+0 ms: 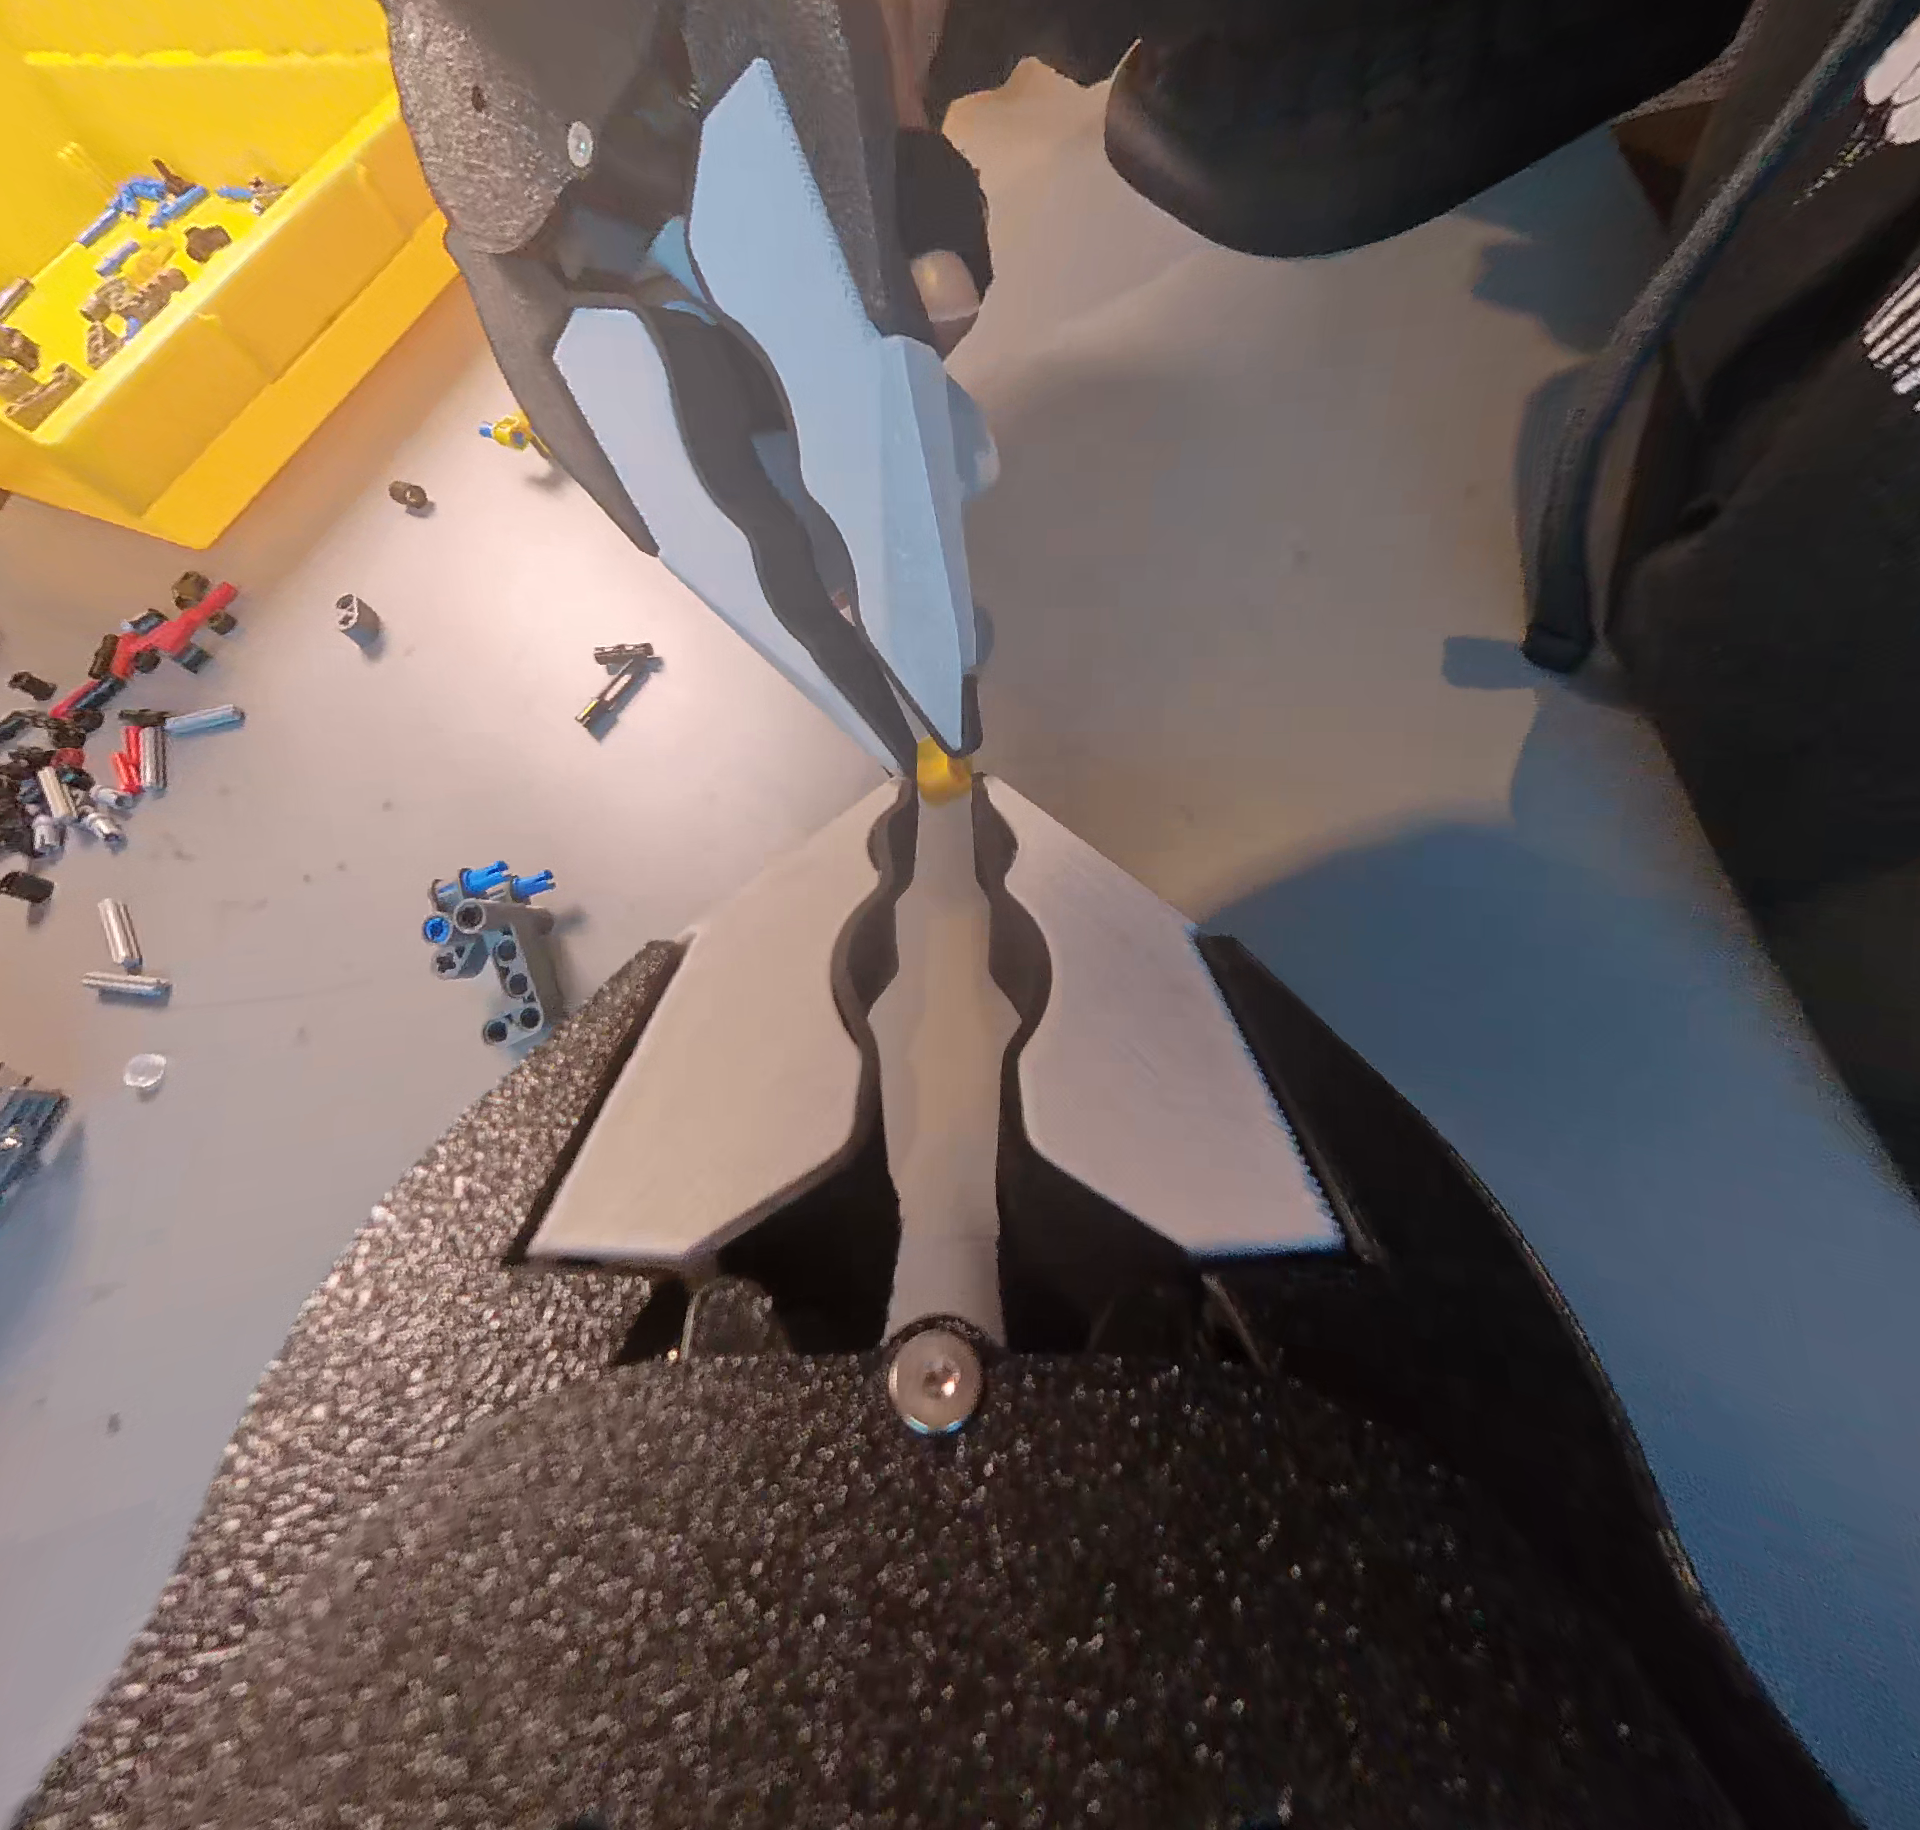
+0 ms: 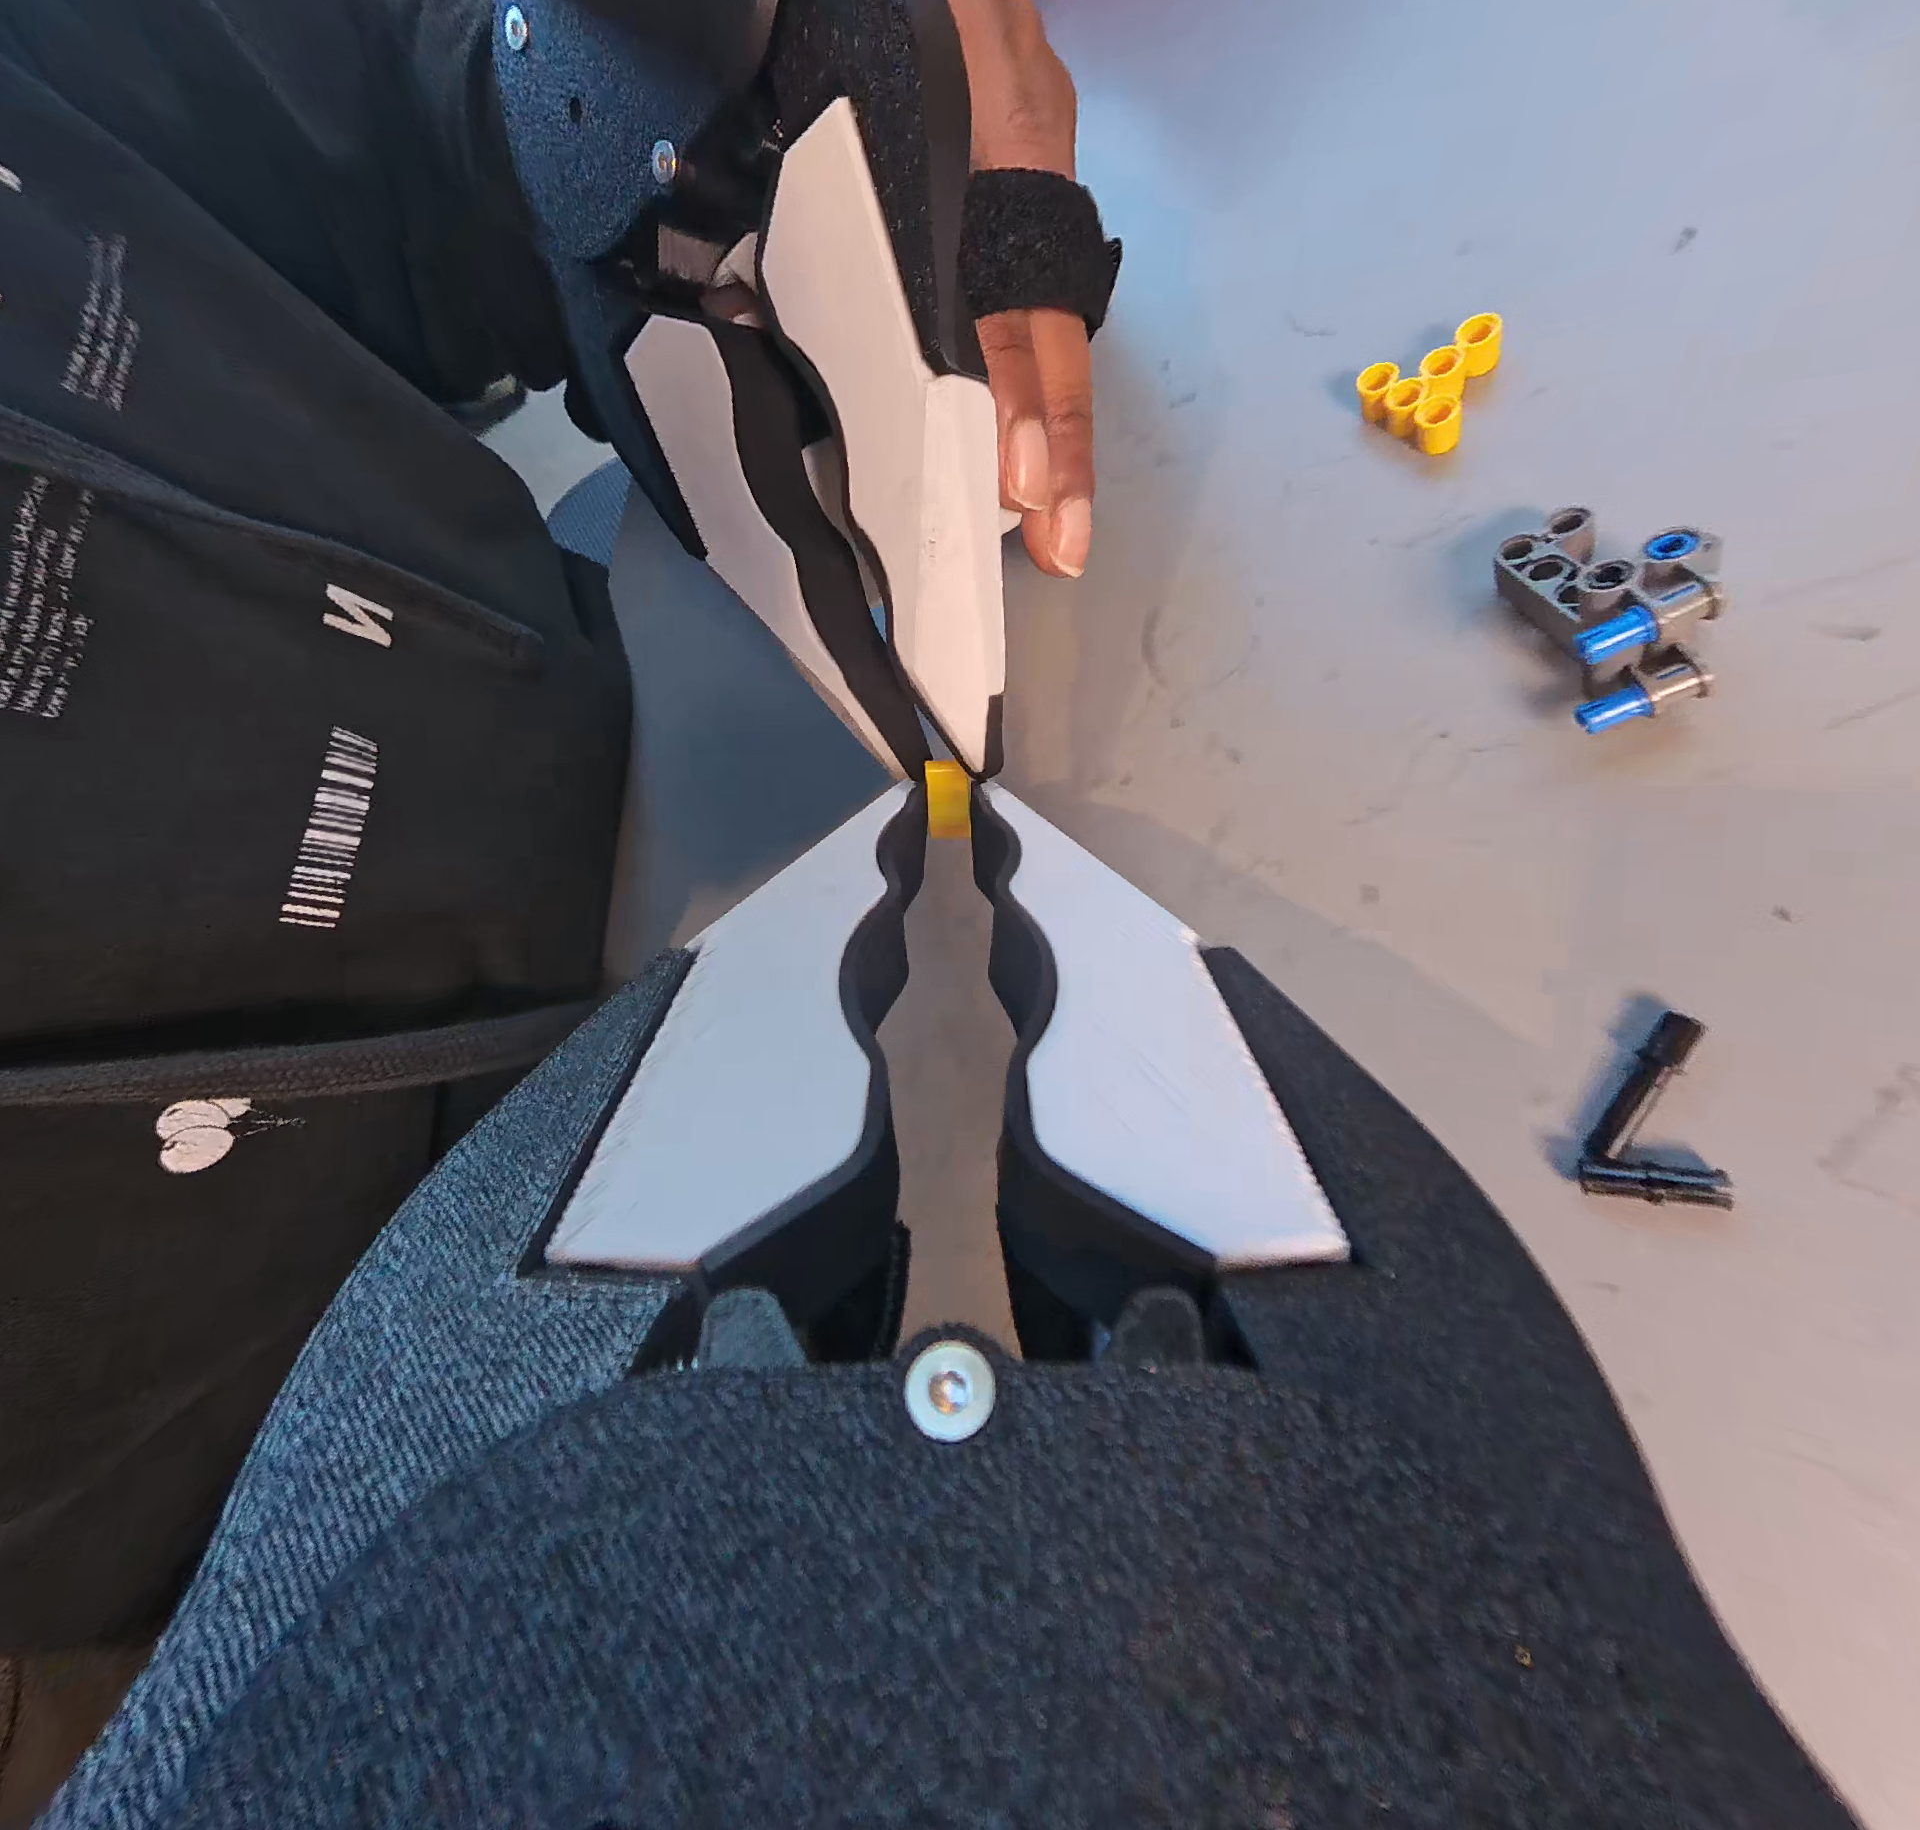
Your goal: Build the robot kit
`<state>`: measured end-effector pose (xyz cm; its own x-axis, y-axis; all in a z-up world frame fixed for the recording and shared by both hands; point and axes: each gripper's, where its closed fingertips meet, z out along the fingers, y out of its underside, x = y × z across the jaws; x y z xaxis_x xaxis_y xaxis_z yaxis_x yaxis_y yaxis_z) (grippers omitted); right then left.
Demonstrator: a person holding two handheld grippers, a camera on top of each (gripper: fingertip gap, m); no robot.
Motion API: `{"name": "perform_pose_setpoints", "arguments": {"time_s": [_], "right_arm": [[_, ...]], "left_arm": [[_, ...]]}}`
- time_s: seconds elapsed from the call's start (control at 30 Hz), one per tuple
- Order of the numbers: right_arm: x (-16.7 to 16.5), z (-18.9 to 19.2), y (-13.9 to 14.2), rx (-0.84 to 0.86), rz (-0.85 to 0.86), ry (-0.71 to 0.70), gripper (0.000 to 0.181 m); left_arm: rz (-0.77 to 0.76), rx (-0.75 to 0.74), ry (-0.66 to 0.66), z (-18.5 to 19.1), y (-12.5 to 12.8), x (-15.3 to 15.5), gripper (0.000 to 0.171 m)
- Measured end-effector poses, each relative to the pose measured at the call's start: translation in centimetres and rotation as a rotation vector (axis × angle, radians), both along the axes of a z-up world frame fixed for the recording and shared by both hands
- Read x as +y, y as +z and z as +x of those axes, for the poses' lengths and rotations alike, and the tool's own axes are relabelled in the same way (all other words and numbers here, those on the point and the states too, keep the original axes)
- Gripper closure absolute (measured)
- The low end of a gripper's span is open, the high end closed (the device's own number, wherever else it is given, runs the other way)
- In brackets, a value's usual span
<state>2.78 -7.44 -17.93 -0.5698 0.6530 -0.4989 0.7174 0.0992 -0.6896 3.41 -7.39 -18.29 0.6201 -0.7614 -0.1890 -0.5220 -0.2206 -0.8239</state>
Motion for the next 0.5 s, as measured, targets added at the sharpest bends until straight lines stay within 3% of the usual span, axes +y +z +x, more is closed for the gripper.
{"name": "perform_pose_setpoints", "arguments": {"time_s": [0.2,0.37,0.5], "right_arm": [[1.3,-0.6,-0.6,0.06,0.1,-0.021,0.165],[2.8,-1.1,-0.5,0.306,0.374,0.042,0.163],[2.8,-1.6,0.3,0.42,0.444,0.046,0.163]], "left_arm": [[-0.099,-0.066,0.081,-0.8,-0.5,0.7,0.163],[-0.214,-0.207,0.196,-1.8,-0.3,1.6,0.163],[-0.258,-0.293,0.232,-2.1,0.1,1.9,0.163]]}}
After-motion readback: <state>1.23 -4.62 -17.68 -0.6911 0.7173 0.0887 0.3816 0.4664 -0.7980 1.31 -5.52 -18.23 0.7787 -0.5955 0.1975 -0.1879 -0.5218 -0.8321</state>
